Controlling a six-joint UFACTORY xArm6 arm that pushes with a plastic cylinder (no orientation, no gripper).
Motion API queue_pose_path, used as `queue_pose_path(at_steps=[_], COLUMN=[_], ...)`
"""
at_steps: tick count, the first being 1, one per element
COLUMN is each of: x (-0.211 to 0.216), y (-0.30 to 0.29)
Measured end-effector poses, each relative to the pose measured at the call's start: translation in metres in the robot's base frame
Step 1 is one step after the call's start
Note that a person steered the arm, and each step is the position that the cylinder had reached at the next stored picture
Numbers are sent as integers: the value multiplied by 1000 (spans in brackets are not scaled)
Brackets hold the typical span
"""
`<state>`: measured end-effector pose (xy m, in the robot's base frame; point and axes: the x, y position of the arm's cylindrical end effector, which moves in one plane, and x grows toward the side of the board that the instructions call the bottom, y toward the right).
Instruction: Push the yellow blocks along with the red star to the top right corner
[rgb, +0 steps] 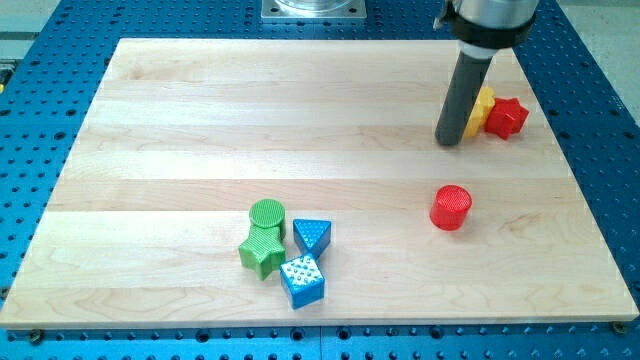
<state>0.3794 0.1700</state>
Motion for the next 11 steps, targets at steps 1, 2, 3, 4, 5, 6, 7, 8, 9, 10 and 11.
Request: queue_pose_path(at_steps=[1, 2, 3, 4, 5, 6, 7, 8, 9, 10, 11], x=[-24, 15, 42, 22, -3, -1, 0, -58, -99, -36, 13], y=[5, 5, 56, 77, 77, 80, 114, 71, 47, 61, 21])
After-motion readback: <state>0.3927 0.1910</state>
